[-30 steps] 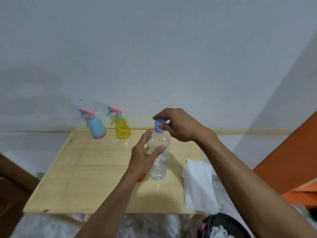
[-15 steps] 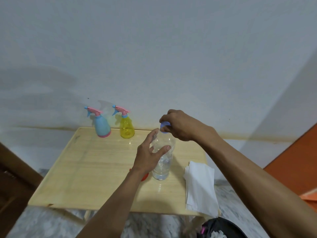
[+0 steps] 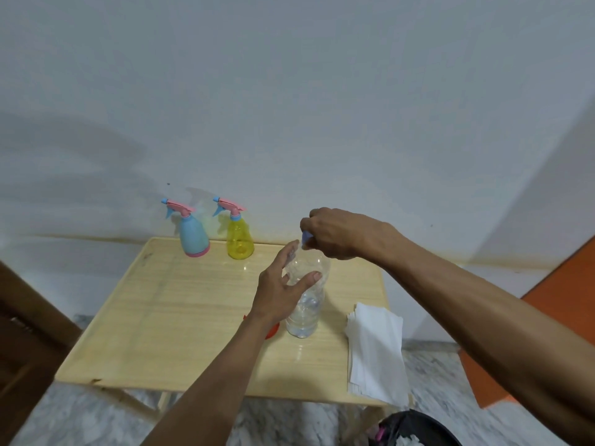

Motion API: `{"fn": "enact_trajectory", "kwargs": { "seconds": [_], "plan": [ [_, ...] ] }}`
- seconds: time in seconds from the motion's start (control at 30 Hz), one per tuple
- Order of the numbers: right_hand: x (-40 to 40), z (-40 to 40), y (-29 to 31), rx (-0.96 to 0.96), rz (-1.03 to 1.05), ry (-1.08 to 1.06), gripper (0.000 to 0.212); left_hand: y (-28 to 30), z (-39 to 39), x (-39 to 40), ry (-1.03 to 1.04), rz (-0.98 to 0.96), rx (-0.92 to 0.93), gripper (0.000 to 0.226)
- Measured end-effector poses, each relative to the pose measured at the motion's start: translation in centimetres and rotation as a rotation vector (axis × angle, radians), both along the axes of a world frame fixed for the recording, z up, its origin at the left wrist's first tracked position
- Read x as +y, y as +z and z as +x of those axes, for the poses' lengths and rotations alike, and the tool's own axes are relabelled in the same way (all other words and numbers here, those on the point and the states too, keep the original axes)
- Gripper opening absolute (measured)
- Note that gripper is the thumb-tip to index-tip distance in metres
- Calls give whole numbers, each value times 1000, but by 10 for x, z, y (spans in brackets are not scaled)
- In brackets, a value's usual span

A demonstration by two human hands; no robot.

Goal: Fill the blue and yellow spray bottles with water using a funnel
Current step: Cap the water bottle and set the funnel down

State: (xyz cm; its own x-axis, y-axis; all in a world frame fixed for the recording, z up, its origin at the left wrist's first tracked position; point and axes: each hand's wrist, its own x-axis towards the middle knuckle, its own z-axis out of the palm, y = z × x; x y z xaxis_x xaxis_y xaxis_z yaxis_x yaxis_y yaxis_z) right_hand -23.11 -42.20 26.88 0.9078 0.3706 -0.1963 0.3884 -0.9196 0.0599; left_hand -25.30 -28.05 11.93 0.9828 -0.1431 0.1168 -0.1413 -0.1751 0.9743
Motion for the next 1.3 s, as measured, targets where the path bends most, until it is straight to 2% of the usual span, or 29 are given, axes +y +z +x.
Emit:
{"fn": "enact_trajectory", "kwargs": {
  "seconds": [0.23,0.33,0.4,0.47,0.53,0.67,0.8,0.93,1.07,1.13,1.2,1.3],
  "plan": [
    [4,-5,4,-26,-86,10,38,1,0,1,-14,5,-6,73],
    [11,-6,-1,-106,-81,-40,38,4,-1,-1,6,20,-20,71],
    [14,-4,-6,-122,-45,-59,34,3,-1,0,21,24,-26,71],
    [9,0,-7,-46,75,-65,28,2,2,4,29,9,-15,72],
    [2,2,-5,40,172,-38,32,1,4,7,36,-10,11,77],
    [-3,2,-9,-8,120,66,22,0,2,5,60,-17,5,78],
    [-7,3,-15,-38,129,55,27,-1,1,1,65,0,-22,73],
    [-7,0,-18,-103,93,-26,45,2,-2,-4,74,24,-25,62],
    [0,-2,-20,-161,64,-84,49,6,-1,-5,64,52,-18,64],
    [-1,1,-19,-122,103,-52,41,3,1,-4,72,37,-20,62],
    [-8,3,-17,-25,173,-9,32,1,3,-3,89,11,-19,73],
    [-16,3,-14,27,217,18,30,1,0,-3,103,3,-25,80]
  ]
}}
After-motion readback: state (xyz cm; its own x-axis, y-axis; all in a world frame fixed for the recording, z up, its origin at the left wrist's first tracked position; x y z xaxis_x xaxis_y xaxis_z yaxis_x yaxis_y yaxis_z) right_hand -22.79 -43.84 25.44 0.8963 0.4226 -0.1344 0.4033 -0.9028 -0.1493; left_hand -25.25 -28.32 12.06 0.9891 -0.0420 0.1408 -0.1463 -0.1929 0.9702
